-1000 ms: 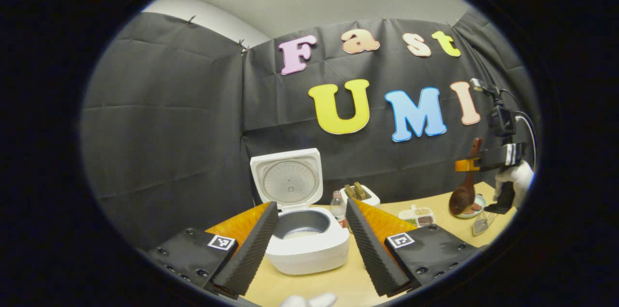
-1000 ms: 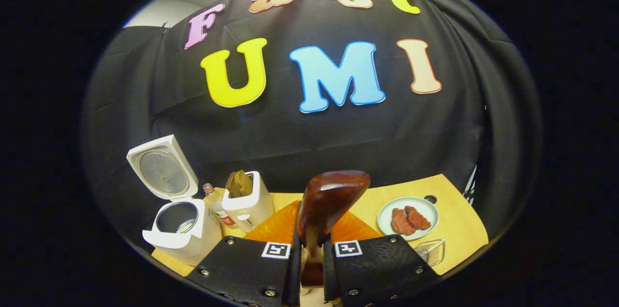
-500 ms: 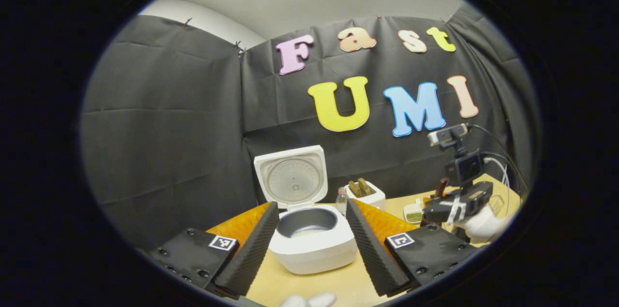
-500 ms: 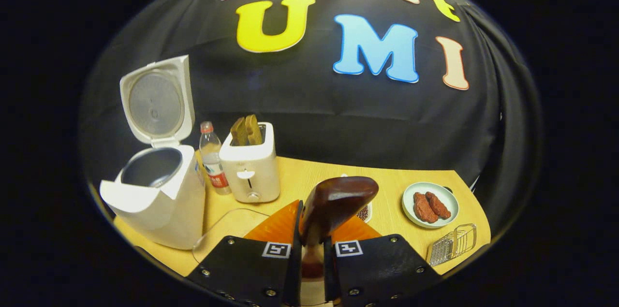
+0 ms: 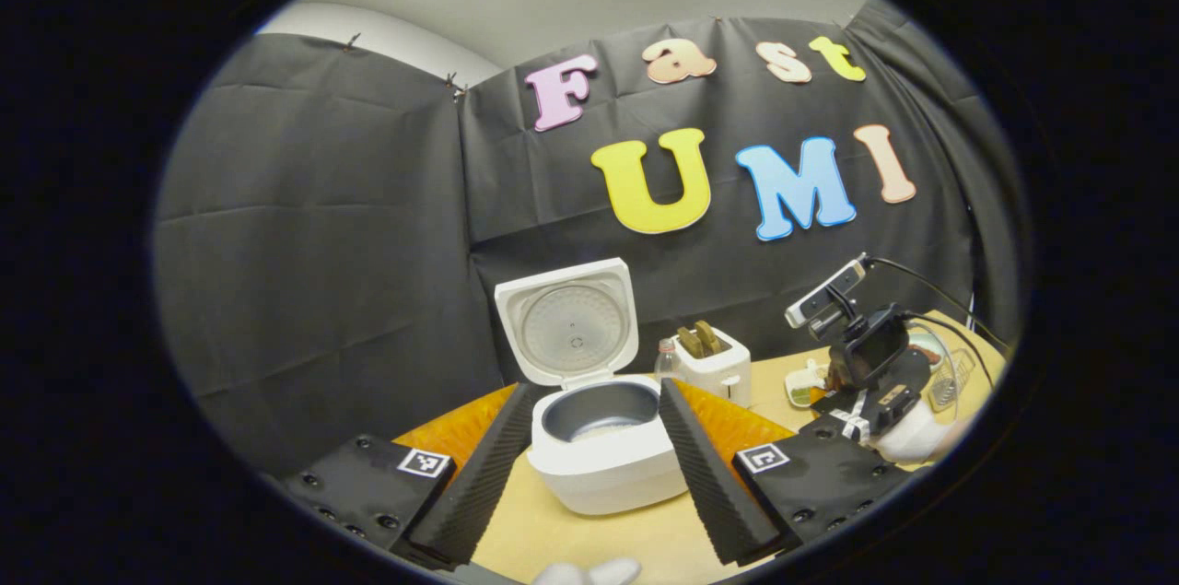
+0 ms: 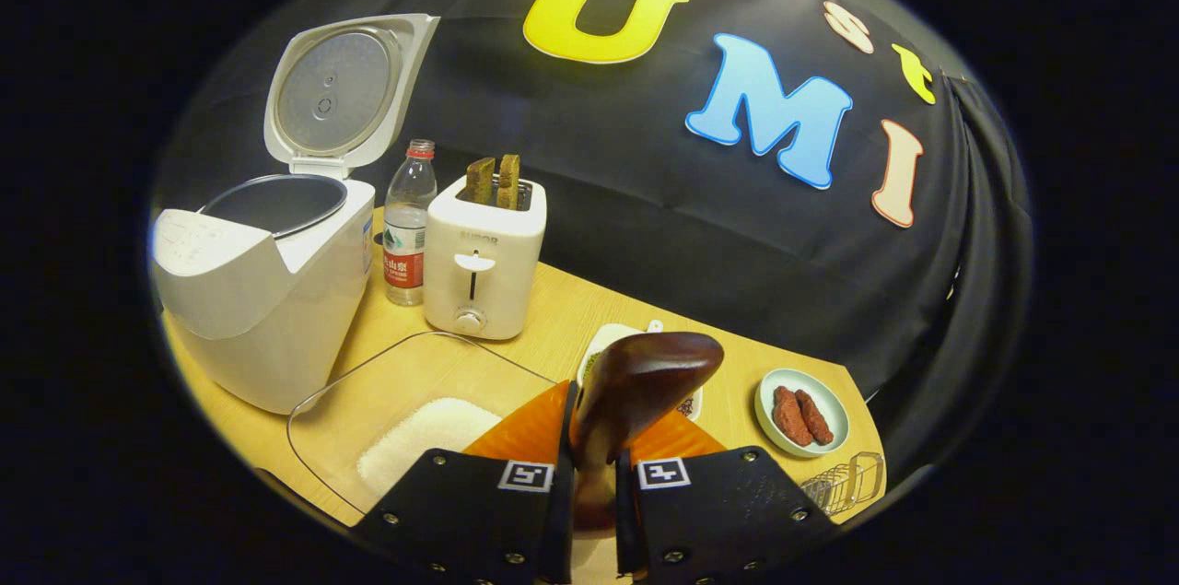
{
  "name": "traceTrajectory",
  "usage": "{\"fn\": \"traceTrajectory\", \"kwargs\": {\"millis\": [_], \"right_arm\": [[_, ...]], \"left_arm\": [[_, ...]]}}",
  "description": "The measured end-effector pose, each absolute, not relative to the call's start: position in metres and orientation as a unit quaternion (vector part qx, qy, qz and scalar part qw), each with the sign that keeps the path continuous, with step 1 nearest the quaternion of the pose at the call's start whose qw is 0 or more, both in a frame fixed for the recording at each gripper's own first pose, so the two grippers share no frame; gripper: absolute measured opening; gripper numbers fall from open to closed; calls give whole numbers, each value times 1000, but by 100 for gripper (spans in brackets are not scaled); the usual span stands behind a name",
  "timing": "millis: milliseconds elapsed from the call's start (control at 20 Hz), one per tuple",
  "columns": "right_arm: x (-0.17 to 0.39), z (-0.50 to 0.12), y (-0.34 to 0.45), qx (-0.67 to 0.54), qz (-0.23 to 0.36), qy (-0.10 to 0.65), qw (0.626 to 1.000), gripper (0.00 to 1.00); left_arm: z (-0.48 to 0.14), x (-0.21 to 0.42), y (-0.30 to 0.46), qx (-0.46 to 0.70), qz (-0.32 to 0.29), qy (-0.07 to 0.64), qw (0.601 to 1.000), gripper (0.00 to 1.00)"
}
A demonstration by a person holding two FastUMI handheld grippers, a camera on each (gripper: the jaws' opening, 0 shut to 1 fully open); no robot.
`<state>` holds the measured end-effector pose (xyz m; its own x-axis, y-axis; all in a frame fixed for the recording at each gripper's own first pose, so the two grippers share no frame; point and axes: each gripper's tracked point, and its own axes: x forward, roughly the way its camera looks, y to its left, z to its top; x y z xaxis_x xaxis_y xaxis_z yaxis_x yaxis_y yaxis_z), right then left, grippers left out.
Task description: Close the left gripper, press the button to open the rice cooker; take a wooden spoon from the chopstick holder with the right hand, scoop a spoonful of rice and pour it into the rice cooker, then put the wooden spoon back into the chopstick holder.
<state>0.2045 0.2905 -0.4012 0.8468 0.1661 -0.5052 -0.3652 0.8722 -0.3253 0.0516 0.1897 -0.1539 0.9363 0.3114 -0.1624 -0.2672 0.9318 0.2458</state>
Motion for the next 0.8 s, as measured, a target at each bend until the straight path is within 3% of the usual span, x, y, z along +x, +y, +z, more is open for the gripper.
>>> {"fn": "traceTrajectory", "kwargs": {"millis": [300, 350, 450, 700, 750, 800], "right_arm": [[188, -418, 318, -170, 165, 273, 932, 19], [187, -420, 321, -162, 166, 279, 932, 19], [183, -424, 329, -145, 172, 290, 930, 19], [175, -430, 352, -79, 187, 322, 925, 19], [173, -431, 357, -61, 189, 333, 922, 19], [170, -432, 360, -45, 192, 341, 919, 19]], "left_arm": [[-151, 51, 194, 110, 150, 99, 978, 100], [-153, 51, 196, 109, 152, 100, 977, 94], [-154, 49, 201, 107, 158, 103, 976, 100], [-156, 46, 209, 112, 165, 107, 974, 100], [-154, 46, 210, 113, 165, 107, 974, 94], [-156, 45, 212, 113, 168, 107, 973, 94]]}}
